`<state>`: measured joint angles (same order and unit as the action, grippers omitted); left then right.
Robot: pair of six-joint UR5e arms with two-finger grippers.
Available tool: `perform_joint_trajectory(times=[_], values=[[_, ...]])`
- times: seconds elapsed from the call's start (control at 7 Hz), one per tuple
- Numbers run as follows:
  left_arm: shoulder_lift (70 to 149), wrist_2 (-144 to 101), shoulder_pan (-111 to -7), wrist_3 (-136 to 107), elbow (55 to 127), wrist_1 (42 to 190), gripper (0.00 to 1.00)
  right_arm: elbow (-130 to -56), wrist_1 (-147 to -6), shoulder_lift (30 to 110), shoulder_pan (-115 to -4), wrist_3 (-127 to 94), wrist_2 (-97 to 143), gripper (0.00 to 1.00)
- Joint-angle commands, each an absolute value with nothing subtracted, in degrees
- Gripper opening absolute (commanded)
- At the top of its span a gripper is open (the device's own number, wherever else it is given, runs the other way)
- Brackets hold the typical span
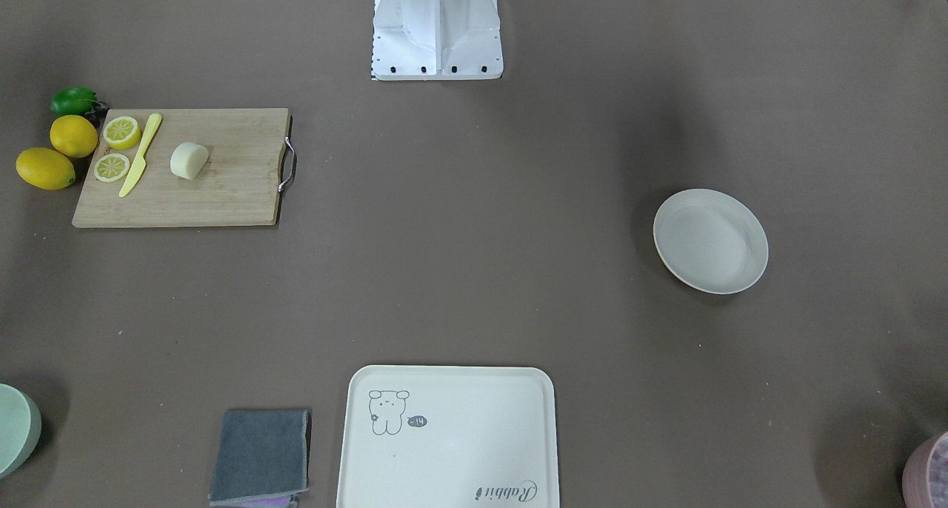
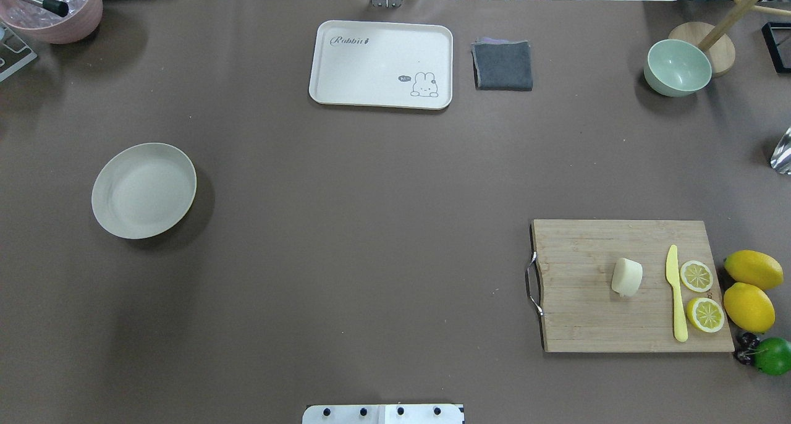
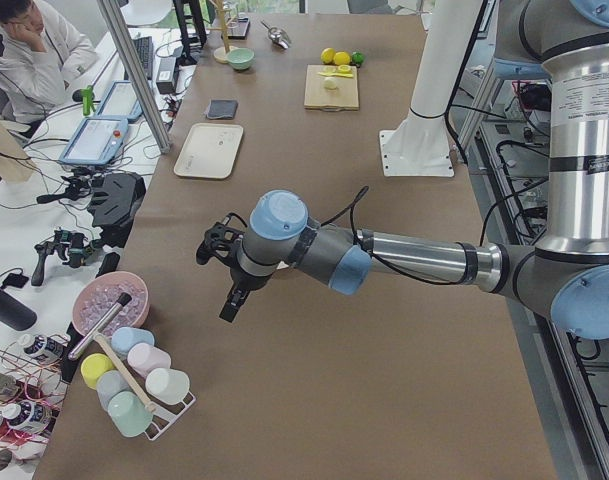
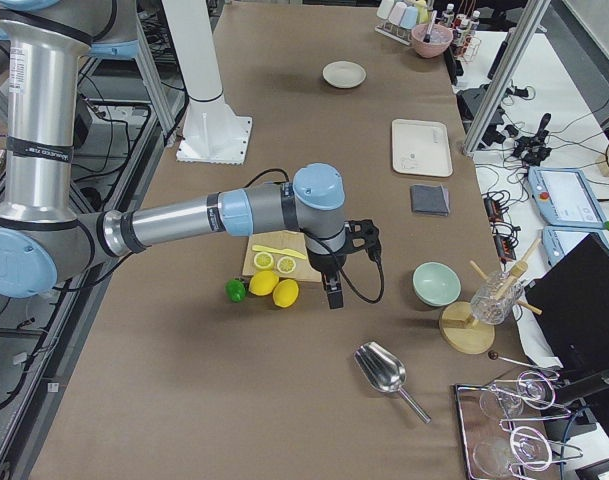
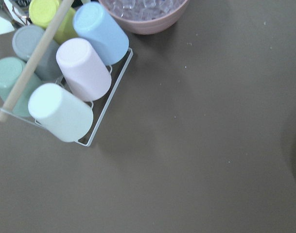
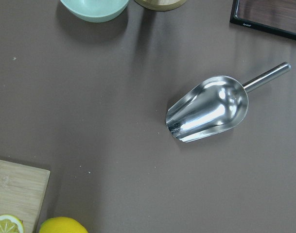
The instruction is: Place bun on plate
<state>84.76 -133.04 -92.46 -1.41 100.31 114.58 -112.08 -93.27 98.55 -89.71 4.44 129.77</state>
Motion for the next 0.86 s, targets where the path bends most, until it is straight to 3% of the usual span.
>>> perform_joint_trajectory(times=[0.0,0.43,0.71], values=[[83.6,-133.1,-88.0,-2.6,97.2,122.7,0.98,-111.1,-93.2,98.8,-89.7,4.3,132.9,1.00],[84.5,-133.2,-72.6,-17.1,96.2,123.2,0.98,-111.2,-92.7,98.1,-82.0,-4.5,137.1,1.00],[85.4,-133.2,-66.6,-23.2,95.6,124.8,0.98,-110.1,-80.0,98.7,-74.5,-21.2,135.1,1.00]])
